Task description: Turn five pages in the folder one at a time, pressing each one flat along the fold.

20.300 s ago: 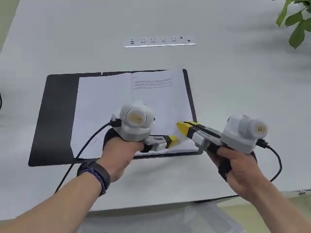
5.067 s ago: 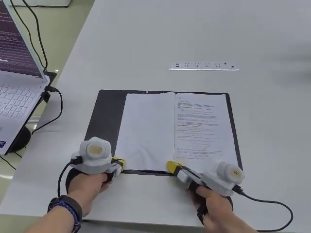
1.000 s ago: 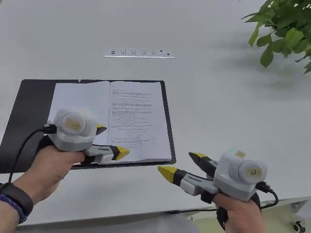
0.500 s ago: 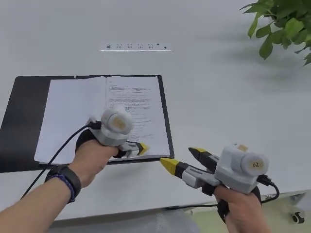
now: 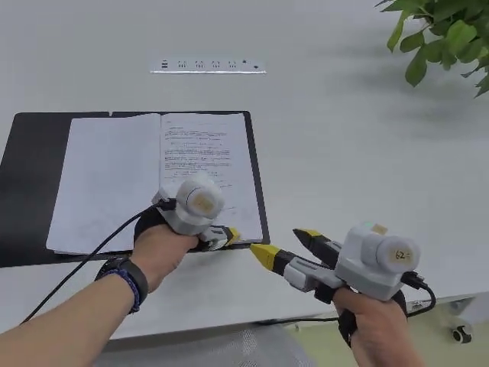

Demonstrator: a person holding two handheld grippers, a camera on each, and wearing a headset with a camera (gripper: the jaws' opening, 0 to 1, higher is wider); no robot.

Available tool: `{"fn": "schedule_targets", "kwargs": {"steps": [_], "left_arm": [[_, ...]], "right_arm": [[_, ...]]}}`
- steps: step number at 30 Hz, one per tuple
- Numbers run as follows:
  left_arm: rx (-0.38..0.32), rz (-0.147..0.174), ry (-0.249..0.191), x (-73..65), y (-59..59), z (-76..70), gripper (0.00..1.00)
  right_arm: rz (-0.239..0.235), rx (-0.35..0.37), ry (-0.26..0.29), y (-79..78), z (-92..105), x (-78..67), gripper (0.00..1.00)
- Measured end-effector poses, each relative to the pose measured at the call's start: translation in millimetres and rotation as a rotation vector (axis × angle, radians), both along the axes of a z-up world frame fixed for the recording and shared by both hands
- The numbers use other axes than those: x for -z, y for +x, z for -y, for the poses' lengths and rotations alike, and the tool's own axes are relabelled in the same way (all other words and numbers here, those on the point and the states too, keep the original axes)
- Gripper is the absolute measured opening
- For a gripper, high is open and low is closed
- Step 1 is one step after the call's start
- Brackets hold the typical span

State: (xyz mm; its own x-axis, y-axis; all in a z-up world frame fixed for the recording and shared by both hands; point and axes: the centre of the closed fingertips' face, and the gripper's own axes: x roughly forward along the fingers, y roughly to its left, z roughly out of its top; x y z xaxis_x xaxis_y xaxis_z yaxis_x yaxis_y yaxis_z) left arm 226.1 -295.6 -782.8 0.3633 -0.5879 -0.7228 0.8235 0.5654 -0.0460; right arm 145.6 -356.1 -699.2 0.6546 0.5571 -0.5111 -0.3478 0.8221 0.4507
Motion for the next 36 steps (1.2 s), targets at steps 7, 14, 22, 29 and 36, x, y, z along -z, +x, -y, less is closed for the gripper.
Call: {"fn": "schedule_targets", "kwargs": {"steps": [7,14,22,29,36], "left_arm": [[0.001,-0.014,-0.014,-1.4,7.4,-6.3,0.46],[-0.017,-0.02,-0.02,-1.3,8.3,-6.7,0.42],[-0.024,-0.021,-0.036,-2.7,7.4,-8.1,0.42],[-0.041,-0.029,-0.054,-4.1,7.8,-9.4,0.41],[-0.077,-0.067,-0.104,-6.5,8.3,-13.8,0.36]], "right_arm": [[-0.004,-0.012,-0.008,7.3,-0.4,6.2,0.6],[0.021,-0.012,-0.001,29.1,-0.3,5.2,0.58],[0.02,-0.078,-0.003,65.9,-17.1,20.0,0.55],[-0.029,-0.044,0.184,103.0,-38.7,26.9,0.49],[-0.039,-0.019,0.221,115.7,-39.9,25.5,0.45]]}}
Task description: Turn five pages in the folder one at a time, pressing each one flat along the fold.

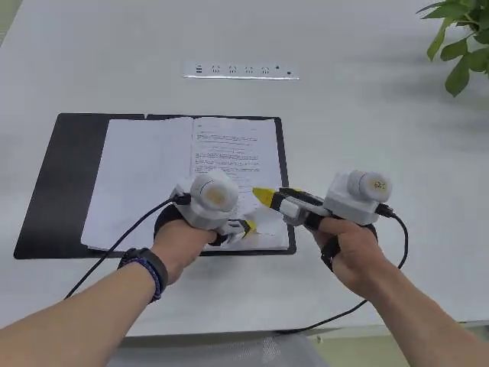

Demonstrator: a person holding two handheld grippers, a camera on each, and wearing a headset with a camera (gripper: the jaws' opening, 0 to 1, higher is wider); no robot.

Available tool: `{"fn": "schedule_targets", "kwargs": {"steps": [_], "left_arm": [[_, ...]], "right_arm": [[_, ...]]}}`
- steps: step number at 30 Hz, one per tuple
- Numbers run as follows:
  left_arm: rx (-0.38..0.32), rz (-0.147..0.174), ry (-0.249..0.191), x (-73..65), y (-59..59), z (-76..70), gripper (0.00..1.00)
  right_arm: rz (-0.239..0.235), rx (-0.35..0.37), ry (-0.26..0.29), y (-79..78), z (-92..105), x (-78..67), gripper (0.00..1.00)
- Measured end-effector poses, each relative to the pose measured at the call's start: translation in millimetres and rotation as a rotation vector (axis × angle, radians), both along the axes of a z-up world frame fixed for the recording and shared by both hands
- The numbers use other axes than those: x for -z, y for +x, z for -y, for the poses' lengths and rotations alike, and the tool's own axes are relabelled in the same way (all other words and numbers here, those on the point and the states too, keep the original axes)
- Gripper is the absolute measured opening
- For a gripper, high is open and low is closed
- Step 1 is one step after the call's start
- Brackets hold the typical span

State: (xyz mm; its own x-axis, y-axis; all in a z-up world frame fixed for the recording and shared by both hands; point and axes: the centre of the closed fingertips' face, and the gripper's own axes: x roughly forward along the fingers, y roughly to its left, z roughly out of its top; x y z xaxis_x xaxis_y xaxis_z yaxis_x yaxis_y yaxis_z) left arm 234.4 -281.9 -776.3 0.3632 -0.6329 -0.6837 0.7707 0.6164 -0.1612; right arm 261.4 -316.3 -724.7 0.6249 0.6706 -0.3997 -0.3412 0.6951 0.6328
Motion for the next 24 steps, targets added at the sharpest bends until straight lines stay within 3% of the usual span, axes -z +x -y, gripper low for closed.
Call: {"fn": "schedule_targets", "kwargs": {"steps": [8,14,16,20,24], "left_arm": [[-0.048,-0.048,-0.061,-7.0,-5.3,-0.9,0.38],[-0.072,-0.04,-0.096,-20.5,-13.4,-1.5,0.42],[-0.089,-0.061,-0.098,-22.6,-19.5,-4.7,0.42],[-0.063,-0.051,-0.091,-25.7,-33.2,-8.3,0.45],[-0.087,-0.044,-0.105,-33.8,-31.5,-17.7,0.47]], "right_arm": [[-0.011,0.015,0.053,-6.9,-2.7,-1.7,0.33],[-0.016,0.029,0.074,-12.8,-3.5,-2.0,0.24],[-0.012,0.033,0.084,-13.5,-3.7,-3.9,0.19],[-0.016,0.04,0.123,-16.5,-7.6,-8.2,0.11],[-0.026,0.035,0.12,-21.8,-12.5,-6.8,0.04]]}}
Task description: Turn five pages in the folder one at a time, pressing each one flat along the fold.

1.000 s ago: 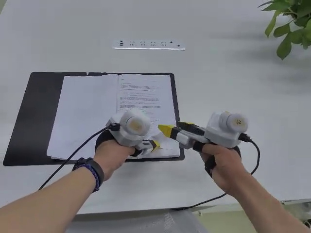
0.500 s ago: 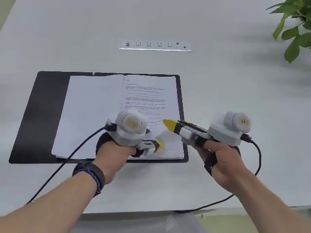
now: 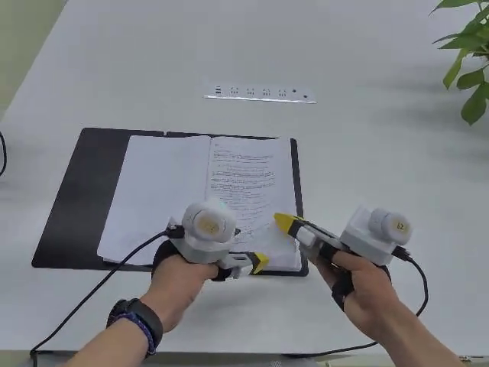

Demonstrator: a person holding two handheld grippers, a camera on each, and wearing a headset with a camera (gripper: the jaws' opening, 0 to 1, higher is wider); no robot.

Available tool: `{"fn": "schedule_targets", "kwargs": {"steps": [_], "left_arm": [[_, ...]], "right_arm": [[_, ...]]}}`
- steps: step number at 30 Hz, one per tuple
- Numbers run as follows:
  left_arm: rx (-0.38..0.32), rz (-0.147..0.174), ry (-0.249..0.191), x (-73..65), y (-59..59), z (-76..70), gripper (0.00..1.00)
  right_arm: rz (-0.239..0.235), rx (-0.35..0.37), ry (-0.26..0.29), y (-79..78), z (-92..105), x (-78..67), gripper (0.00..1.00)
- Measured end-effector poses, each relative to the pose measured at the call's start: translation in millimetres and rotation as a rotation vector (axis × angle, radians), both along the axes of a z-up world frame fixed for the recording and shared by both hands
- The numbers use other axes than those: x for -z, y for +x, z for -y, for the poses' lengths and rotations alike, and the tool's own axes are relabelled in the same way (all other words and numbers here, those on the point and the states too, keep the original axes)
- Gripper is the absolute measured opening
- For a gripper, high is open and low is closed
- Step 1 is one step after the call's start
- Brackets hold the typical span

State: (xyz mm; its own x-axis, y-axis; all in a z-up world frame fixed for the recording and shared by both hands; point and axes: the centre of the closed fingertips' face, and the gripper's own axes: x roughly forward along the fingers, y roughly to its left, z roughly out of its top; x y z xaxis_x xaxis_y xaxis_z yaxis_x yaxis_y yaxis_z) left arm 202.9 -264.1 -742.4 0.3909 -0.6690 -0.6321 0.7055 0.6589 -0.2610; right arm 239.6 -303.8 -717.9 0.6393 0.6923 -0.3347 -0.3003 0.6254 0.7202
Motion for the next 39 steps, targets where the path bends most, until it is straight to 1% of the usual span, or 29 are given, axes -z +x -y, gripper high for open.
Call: {"fn": "schedule_targets", "kwargs": {"steps": [1,2,3,4,7,9,11,12,13,14,15,16,17,19,20,22,24,27,31,33,36,39], "left_arm": [[0.001,0.012,0.006,-1.6,0.3,-1.7,0.47],[0.016,0.031,0.028,-2.0,0.2,-5.3,0.48],[0.021,0.035,0.039,-2.2,-0.8,-7.6,0.48],[0.02,0.031,0.041,-2.9,-2.5,-10.2,0.49],[0.008,0.029,0.037,-6.4,-3.7,-17.5,0.52],[-0.001,0.032,0.036,-8.8,-3.0,-21.5,0.52],[-0.019,0.039,0.026,-12.5,-1.2,-26.4,0.53],[-0.024,0.041,0.024,-13.8,-0.9,-27.3,0.53],[-0.033,0.04,0.002,-17.3,-1.1,-28.1,0.53],[-0.035,0.047,-0.009,-19.5,-0.8,-28.8,0.53],[-0.044,0.055,-0.009,-21.1,0.0,-30.9,0.55],[-0.046,0.063,0.002,-22.0,0.3,-33.7,0.58],[-0.047,0.064,0.008,-22.6,0.5,-35.4,0.6],[-0.052,0.064,0.007,-24.4,1.1,-38.8,0.6],[-0.065,0.073,0.004,-27.6,2.7,-41.9,0.61],[-0.074,0.075,0.004,-30.5,3.4,-46.9,0.62],[-0.088,0.087,0.007,-33.9,4.8,-53.8,0.62],[-0.108,0.095,0.007,-38.8,5.9,-63.7,0.64],[-0.132,0.102,0.01,-42.8,6.7,-77.5,0.65],[-0.15,0.104,0.006,-45.4,7.2,-84.0,0.64],[-0.16,0.113,0.01,-48.0,7.3,-91.1,0.64],[-0.167,0.11,0.018,-46.8,6.0,-98.8,0.64]], "right_arm": [[-0.004,0.0,0.003,-0.6,-0.6,0.2,0.03],[-0.007,0.002,0.007,-1.6,-1.7,0.5,0.02],[-0.006,0.002,0.009,-2.5,-2.6,0.3,0.01],[-0.006,0.005,0.013,-3.2,-3.6,0.2,0.01],[-0.005,0.014,0.017,-3.6,-4.9,-1.3,0.0],[-0.001,0.012,0.019,-3.5,-6.1,-3.7,0.0],[0.0,0.012,0.021,-2.9,-6.4,-5.0,0.0],[-0.007,0.022,0.032,-1.6,-6.1,-6.1,0.0],[-0.005,0.03,0.041,-0.3,-6.1,-8.4,0.0],[0.001,0.038,0.049,1.2,-6.0,-10.2,0.0],[-0.003,0.046,0.057,2.3,-6.2,-11.2,0.0],[-0.007,0.049,0.062,3.0,-7.3,-11.8,0.0],[-0.005,0.048,0.063,3.5,-8.6,-12.8,0.0],[0.003,0.043,0.061,3.9,-12.5,-15.7,0.0],[0.004,0.038,0.061,4.4,-15.1,-16.9,0.0],[0.007,0.032,0.062,5.9,-19.0,-17.5,0.0],[0.01,0.026,0.065,6.8,-23.8,-19.6,0.0],[0.013,0.021,0.074,8.4,-30.2,-21.2,0.0],[0.011,0.014,0.085,9.9,-39.6,-23.9,0.0],[0.019,0.005,0.085,11.0,-43.7,-25.8,0.0],[0.025,-0.003,0.087,11.9,-49.5,-28.0,0.0],[0.026,-0.015,0.086,11.3,-55.5,-28.7,0.0]]}}
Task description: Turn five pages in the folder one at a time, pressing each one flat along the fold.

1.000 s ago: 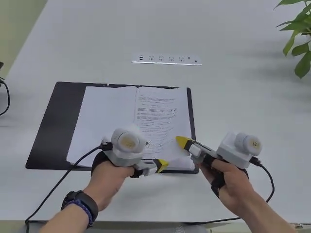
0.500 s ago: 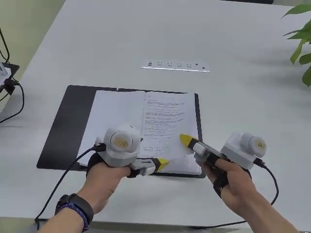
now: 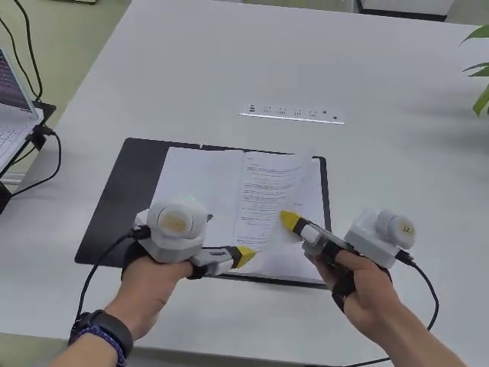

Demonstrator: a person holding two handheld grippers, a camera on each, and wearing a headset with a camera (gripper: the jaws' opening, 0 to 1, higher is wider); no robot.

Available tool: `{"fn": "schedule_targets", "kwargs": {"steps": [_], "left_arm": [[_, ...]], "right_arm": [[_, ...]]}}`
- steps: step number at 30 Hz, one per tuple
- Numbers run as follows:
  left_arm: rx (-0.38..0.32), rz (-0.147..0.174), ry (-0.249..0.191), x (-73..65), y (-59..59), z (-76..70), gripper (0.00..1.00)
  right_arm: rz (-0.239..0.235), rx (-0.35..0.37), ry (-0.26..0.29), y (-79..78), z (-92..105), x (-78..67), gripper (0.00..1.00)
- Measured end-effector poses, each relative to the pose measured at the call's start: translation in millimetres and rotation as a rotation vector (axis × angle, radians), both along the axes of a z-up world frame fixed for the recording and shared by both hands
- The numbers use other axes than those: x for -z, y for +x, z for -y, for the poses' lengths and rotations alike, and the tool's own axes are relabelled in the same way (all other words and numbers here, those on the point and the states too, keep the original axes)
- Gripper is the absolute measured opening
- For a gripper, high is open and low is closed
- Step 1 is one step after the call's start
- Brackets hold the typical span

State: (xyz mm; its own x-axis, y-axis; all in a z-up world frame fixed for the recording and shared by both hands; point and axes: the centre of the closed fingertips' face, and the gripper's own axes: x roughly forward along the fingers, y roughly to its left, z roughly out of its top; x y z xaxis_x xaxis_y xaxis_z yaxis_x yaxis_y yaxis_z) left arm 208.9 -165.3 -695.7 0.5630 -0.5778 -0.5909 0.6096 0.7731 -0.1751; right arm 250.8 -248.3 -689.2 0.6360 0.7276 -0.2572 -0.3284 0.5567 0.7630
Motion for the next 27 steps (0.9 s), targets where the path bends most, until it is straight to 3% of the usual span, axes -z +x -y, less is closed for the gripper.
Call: {"fn": "schedule_targets", "kwargs": {"steps": [14,27], "left_arm": [[-0.091,0.006,-0.004,-8.9,-3.6,-38.8,0.65],[-0.143,0.005,-0.004,-12.6,-7.6,-63.4,0.66]], "right_arm": [[0.014,-0.047,0.014,0.1,-30.2,-6.2,0.0],[0.014,-0.094,0.026,-2.6,-57.0,-11.2,0.0]]}}
